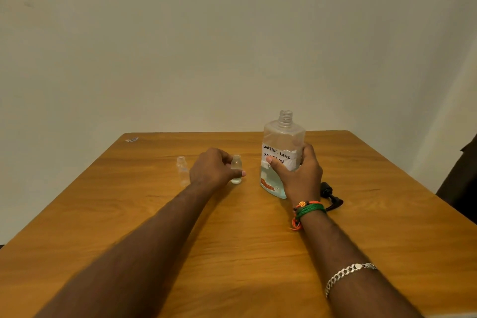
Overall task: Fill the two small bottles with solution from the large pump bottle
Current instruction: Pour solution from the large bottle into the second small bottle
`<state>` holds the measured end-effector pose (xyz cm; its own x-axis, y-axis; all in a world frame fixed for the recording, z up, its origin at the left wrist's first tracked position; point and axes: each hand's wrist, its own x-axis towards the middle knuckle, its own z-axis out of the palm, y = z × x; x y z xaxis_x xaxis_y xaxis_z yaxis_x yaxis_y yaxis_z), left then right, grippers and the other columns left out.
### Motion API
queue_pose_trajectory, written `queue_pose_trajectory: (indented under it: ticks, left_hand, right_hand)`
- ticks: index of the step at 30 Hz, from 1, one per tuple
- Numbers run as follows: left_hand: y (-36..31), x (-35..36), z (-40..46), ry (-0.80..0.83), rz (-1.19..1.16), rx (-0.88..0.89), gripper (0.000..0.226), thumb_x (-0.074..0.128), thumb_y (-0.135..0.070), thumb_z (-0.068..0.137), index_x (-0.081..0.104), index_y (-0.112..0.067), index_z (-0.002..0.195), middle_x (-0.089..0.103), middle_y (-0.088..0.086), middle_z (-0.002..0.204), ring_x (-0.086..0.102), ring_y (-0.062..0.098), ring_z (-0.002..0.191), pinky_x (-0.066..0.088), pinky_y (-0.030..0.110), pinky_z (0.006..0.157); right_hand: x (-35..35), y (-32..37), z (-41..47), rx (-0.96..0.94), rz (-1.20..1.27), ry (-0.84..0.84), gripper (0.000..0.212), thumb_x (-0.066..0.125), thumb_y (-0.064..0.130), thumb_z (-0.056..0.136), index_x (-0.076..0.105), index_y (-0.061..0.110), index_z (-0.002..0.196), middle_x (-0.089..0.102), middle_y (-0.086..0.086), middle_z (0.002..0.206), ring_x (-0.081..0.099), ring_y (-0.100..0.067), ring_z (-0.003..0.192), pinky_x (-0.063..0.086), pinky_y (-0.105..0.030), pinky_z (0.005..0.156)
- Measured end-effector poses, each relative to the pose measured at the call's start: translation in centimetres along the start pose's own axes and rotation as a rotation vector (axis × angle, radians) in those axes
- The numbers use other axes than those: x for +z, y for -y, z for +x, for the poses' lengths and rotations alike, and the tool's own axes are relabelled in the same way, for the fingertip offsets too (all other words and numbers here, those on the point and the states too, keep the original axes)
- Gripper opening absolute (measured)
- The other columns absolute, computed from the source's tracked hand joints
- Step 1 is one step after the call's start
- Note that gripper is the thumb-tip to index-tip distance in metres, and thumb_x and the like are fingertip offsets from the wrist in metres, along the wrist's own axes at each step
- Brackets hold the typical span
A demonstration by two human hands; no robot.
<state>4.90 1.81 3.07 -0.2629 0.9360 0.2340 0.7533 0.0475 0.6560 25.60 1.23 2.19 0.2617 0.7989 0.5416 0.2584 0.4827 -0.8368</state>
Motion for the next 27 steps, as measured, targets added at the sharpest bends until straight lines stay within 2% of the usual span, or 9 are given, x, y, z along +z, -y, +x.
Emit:
queue_pose_trajectory:
  ticks: [7,10,13,16,17,19,22,24,27]
  left_hand:
    - [0.5,0.0,-1.2,-0.02,0.014,0.001,0.062,0.096,-0.062,0.062,0.079,-0.025,0.108,0.076,-0.013,0.096,0.067,0.006,0.086,0.044,0.026,0.06]
    - [0.3,-0.3,-1.6,-0.074,0.028,0.041,0.071,0.095,-0.064,0.061,0.078,-0.026,0.118,0.078,-0.011,0.118,0.071,0.01,0.103,0.05,0.03,0.072]
    - [-0.6,-1.2,-2.1,-0.128,0.047,0.101,0.073,0.095,-0.062,0.062,0.077,-0.028,0.124,0.076,-0.011,0.127,0.07,0.012,0.118,0.055,0.033,0.08]
    - [-1.2,-3.0,-3.1,-0.154,-0.008,0.106,0.065,0.094,-0.058,0.068,0.078,-0.029,0.124,0.077,-0.013,0.124,0.07,0.007,0.105,0.06,0.035,0.079]
    - [-1.1,-3.6,-3.8,-0.208,-0.054,0.118,0.058,0.092,-0.059,0.071,0.079,-0.031,0.119,0.078,-0.015,0.118,0.069,0.004,0.096,0.058,0.032,0.074]
    - [0.0,-4.9,-5.0,-0.443,-0.179,0.185,0.038,0.089,-0.055,0.077,0.081,-0.033,0.107,0.078,-0.018,0.103,0.065,0.004,0.088,0.052,0.027,0.069]
    - [2.6,-6.2,-6.2,-0.797,-0.304,0.232,0.025,0.086,-0.035,0.087,0.078,-0.025,0.109,0.075,-0.011,0.105,0.064,0.017,0.101,0.042,0.013,0.079]
    - [4.3,-6.7,-5.8,-0.767,-0.407,0.068,0.042,0.086,-0.027,0.087,0.072,-0.024,0.125,0.069,-0.006,0.118,0.061,0.02,0.112,0.046,0.019,0.088]
    - [6.1,-6.3,-4.9,-0.489,-0.511,-0.188,0.072,0.089,-0.026,0.083,0.058,-0.022,0.148,0.063,-0.001,0.133,0.058,0.02,0.122,0.055,0.04,0.097]
  right_hand:
    - [0.0,0.2,-0.1,-0.012,-0.017,0.002,0.063,0.092,0.034,0.066,0.057,0.027,0.119,0.066,0.019,0.104,0.061,0.019,0.09,0.051,-0.004,0.066]
    - [0.0,0.2,-0.2,0.001,-0.012,0.001,0.063,0.092,0.035,0.065,0.057,0.028,0.118,0.066,0.021,0.1,0.06,0.022,0.092,0.052,-0.005,0.066]
    - [0.0,0.3,-0.1,0.001,-0.008,0.002,0.062,0.092,0.034,0.065,0.057,0.029,0.117,0.064,0.027,0.099,0.059,0.024,0.092,0.051,-0.004,0.065]
    - [-0.1,0.4,-0.2,0.001,-0.024,0.001,0.061,0.091,0.037,0.065,0.056,0.033,0.114,0.062,0.03,0.097,0.058,0.026,0.09,0.05,-0.003,0.064]
    - [-0.1,0.4,-0.2,0.002,-0.03,0.0,0.061,0.091,0.038,0.065,0.056,0.033,0.115,0.062,0.03,0.097,0.058,0.026,0.089,0.05,-0.002,0.064]
    - [-0.1,0.4,-0.2,0.007,-0.04,-0.002,0.062,0.091,0.039,0.064,0.057,0.032,0.116,0.063,0.027,0.097,0.058,0.025,0.088,0.05,-0.003,0.064]
    - [-0.2,0.5,-0.1,0.008,-0.036,-0.001,0.063,0.091,0.039,0.064,0.057,0.031,0.117,0.064,0.028,0.097,0.059,0.024,0.089,0.051,-0.003,0.064]
    - [-0.3,0.5,-0.1,0.005,-0.04,0.001,0.063,0.091,0.039,0.065,0.058,0.029,0.117,0.065,0.025,0.1,0.062,0.018,0.089,0.051,-0.004,0.064]
    - [-0.3,0.4,-0.1,0.0,-0.05,0.003,0.066,0.091,0.038,0.066,0.058,0.025,0.122,0.068,0.014,0.108,0.065,0.004,0.092,0.053,-0.006,0.065]
